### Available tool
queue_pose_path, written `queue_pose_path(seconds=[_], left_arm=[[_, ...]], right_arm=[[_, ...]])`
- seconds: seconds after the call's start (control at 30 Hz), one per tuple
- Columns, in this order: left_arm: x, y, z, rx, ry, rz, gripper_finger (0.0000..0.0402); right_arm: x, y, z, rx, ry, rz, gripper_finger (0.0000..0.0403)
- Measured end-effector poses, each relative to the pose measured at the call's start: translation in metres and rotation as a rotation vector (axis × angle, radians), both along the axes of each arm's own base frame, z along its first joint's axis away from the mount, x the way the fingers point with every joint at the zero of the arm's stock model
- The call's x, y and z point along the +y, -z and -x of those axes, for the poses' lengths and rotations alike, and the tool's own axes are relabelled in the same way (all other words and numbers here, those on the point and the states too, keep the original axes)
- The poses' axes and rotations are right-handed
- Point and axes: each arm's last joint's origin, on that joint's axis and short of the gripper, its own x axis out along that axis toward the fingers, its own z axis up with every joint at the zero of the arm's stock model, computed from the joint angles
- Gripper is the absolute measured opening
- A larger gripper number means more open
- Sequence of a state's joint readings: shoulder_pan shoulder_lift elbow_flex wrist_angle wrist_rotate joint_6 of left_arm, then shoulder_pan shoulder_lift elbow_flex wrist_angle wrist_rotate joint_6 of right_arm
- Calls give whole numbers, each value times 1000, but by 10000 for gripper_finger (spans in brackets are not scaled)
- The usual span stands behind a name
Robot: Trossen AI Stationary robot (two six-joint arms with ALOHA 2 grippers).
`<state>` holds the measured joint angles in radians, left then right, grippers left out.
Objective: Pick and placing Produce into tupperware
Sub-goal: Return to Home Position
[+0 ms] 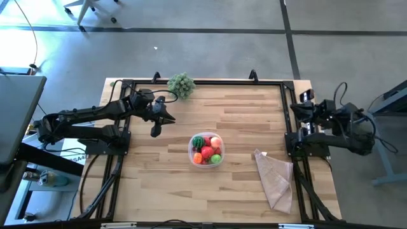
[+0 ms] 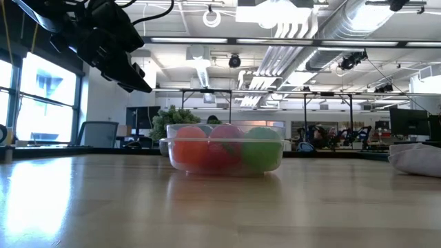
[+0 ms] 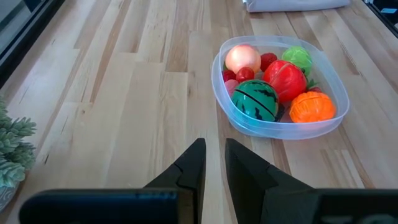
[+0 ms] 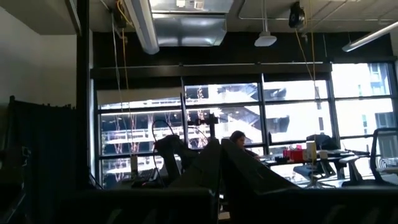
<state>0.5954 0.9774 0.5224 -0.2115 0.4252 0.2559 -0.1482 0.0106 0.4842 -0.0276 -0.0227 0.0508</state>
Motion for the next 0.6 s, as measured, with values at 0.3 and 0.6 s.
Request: queue_pose_path(seconds=[0.3,0.6], left_arm=[[0,0,0,0,0,0,51],[0,0,0,0,0,0,51]], right_arm=[[-5,52,-35,6,-29,-40,4],[-8,112,-57,62,-47,-81,4]])
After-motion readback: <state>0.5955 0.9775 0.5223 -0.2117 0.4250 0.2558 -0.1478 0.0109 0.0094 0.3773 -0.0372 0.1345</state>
